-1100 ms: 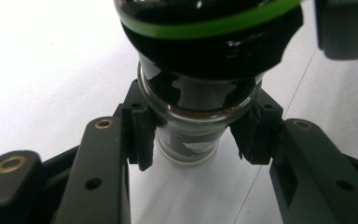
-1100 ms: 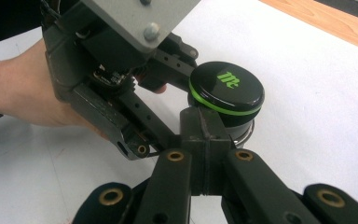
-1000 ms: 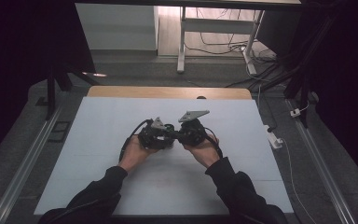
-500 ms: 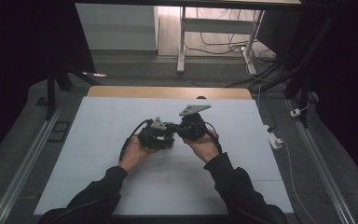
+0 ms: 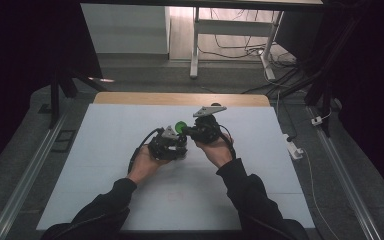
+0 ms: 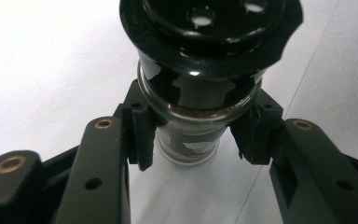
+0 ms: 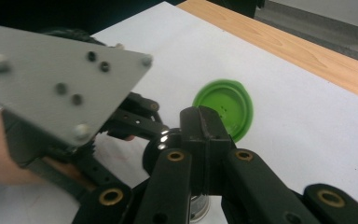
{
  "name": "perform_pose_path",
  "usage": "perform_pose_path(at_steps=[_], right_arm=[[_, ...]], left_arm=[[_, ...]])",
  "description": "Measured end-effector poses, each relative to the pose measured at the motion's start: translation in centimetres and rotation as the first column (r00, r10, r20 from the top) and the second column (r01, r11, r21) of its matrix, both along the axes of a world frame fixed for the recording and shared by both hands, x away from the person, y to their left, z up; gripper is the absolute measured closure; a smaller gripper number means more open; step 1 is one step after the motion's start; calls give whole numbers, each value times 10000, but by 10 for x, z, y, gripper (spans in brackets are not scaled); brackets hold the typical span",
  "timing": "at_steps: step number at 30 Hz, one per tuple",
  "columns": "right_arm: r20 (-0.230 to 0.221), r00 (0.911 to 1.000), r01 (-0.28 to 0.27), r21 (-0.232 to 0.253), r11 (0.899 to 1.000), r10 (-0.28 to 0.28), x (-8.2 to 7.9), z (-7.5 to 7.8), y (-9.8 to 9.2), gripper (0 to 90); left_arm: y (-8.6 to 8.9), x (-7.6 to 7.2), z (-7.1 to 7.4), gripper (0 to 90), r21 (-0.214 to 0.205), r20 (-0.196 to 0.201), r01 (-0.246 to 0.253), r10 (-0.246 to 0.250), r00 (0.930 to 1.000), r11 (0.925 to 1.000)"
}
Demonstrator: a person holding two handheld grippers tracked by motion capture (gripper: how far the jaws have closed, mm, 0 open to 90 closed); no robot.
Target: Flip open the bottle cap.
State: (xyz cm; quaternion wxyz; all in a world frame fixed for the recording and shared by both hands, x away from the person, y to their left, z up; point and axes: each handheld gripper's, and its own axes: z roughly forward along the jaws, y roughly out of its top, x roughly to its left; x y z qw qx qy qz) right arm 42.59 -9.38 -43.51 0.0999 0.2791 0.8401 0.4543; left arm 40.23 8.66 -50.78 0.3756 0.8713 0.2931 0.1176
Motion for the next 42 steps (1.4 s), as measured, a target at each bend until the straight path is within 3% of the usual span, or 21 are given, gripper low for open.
perform_pose_path(at_steps=[15,21,26,33,42], right_arm=[[110,9999,4,-59,10000,-3,0,-1,1,898],[141,9999,16,-73,10000,-15,-2,0,-1,838],[116,9999,111,-57,9999,-110,-4,2,-4,772],[107,9997,203,1,9998,-203,-8,6,-7,656],[117,9996,244,-280,9993,-241,-17,9,-12,478]], left_arm=[[1,1,-1,533,-87,1,37,-37,10000,10000],[0,1,1,521,65,57,86,-86,9999,9999],[3,-1,5,434,39,146,12,-13,9999,10000],[14,-3,12,365,-208,-368,-22,14,9993,9998],[26,-9,19,229,-428,-1092,2,-48,9940,9991]])
